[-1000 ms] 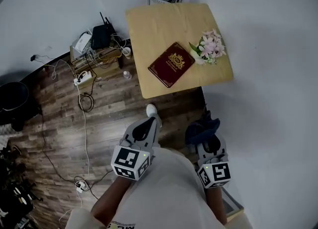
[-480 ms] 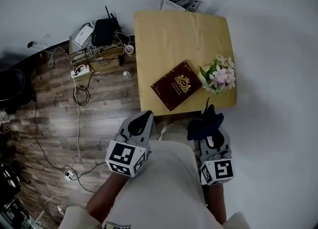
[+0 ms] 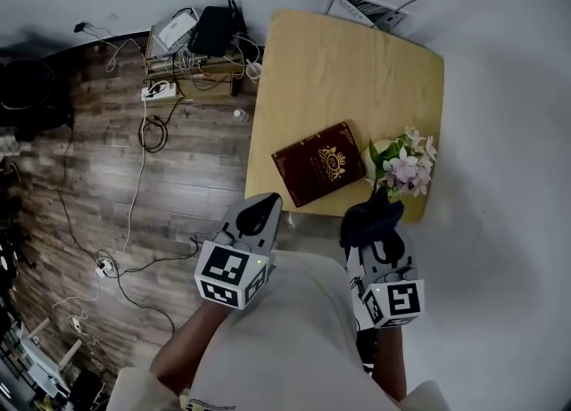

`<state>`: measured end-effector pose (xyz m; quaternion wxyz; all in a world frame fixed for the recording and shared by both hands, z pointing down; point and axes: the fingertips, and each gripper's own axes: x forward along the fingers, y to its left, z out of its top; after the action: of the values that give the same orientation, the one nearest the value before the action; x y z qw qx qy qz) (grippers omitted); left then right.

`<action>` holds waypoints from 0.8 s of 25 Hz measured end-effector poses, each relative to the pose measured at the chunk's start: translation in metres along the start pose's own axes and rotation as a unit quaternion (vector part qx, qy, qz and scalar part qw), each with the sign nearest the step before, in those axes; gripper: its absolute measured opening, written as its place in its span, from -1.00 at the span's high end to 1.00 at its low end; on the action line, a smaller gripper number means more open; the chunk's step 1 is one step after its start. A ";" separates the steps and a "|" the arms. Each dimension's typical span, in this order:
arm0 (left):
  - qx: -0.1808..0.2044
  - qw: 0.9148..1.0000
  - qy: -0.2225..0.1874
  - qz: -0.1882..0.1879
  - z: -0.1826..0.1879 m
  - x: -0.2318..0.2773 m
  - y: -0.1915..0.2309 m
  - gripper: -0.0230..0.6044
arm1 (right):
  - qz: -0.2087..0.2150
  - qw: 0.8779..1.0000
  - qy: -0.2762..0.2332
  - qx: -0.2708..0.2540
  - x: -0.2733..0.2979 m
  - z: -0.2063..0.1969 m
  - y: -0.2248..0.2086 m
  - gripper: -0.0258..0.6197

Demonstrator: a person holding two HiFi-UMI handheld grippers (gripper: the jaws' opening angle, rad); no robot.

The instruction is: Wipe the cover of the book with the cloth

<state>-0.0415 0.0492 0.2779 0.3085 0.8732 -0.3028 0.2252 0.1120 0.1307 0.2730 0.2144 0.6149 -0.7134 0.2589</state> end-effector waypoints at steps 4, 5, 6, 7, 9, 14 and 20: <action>-0.005 1.000 0.000 0.018 -0.004 0.020 -0.017 0.90 | 0.039 0.999 0.004 -0.011 0.009 -0.007 -0.014 0.46; -0.007 1.000 0.001 0.022 -0.006 0.025 -0.021 0.90 | 0.051 0.999 0.006 -0.018 0.011 -0.008 -0.015 0.46; -0.008 1.000 0.001 0.026 -0.008 0.031 -0.024 0.90 | 0.061 0.998 0.007 -0.026 0.014 -0.010 -0.017 0.46; -0.010 0.999 0.002 0.030 -0.011 0.036 -0.027 0.90 | 0.070 0.997 0.009 -0.031 0.016 -0.012 -0.019 0.46; -0.014 0.999 0.003 0.040 -0.018 0.046 -0.032 0.90 | 0.082 0.996 0.011 -0.034 0.021 -0.015 -0.024 0.46; -0.019 0.998 0.006 0.063 -0.036 0.063 -0.031 0.90 | 0.100 0.995 0.001 -0.020 0.035 -0.026 -0.032 0.46; -0.034 0.996 0.017 0.086 -0.057 0.074 -0.021 0.90 | 0.110 0.994 -0.009 -0.013 0.057 -0.032 -0.033 0.46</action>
<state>0.0134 0.0718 0.3527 0.3228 0.8286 -0.3794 0.2555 0.1351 0.1039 0.3369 0.1866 0.5317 -0.7821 0.2661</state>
